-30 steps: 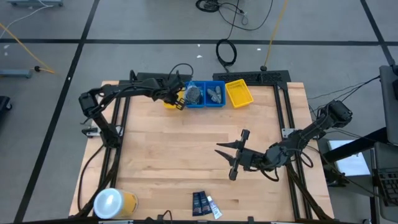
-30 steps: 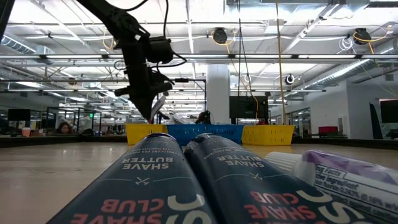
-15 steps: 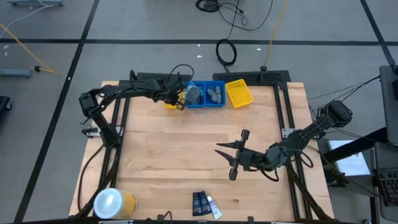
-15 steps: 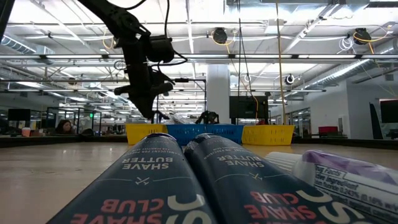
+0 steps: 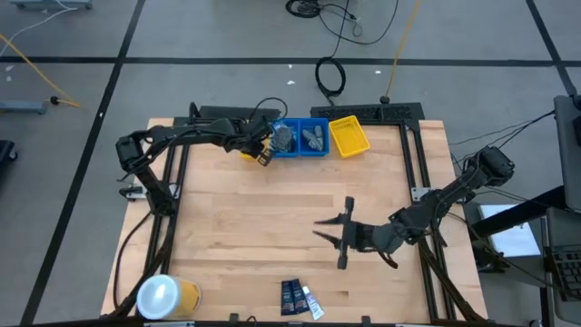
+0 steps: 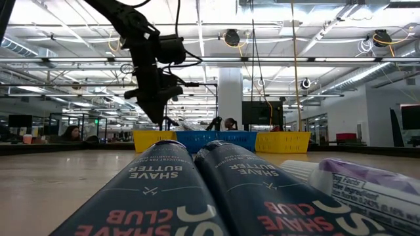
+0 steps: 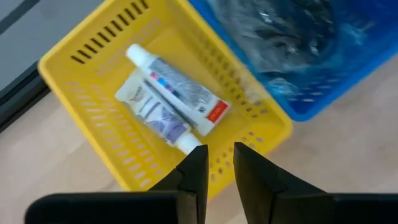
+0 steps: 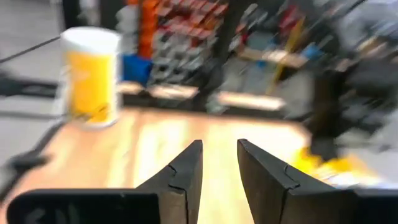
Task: Pick & Place Travel size toiletries
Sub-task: Put the toothpaste into the left yellow bin
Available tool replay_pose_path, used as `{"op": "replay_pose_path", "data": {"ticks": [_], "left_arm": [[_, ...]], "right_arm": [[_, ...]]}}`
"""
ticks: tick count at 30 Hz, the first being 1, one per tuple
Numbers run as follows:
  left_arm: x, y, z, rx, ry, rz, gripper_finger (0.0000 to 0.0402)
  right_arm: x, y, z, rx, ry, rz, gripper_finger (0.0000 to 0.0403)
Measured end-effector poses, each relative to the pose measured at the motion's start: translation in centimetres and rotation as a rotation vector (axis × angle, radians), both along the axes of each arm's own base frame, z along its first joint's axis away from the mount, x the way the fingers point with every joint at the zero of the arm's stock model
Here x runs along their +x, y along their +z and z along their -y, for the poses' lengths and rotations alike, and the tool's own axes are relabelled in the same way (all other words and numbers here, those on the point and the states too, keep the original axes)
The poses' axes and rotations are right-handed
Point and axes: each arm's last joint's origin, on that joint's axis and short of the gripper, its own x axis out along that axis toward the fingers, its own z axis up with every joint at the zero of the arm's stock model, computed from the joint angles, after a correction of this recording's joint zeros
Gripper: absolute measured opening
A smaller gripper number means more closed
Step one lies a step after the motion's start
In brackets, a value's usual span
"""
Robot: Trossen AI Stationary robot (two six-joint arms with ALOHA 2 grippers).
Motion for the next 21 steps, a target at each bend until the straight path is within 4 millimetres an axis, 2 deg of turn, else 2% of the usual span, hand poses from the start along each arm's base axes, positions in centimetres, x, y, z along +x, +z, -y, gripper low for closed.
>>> {"op": "replay_pose_path", "data": {"ticks": [8,15,21], "left_arm": [[1.3,0.8,3.0,0.021,-0.130,0.014,0.0077],[2.4,2.2,7.3,0.046,-0.273,0.075,0.0077],[3.2,2.3,11.5,0.038,-0.397,0.085,0.0077]], "right_arm": [[0.4,-1.9,-0.3,0.241,0.200,-0.160,0.0093],[2.0,-5.2,-0.9,0.395,0.324,-0.326,0.0093],[2.7,-7.8,-1.7,0.528,0.360,-0.455,0.0093]]}}
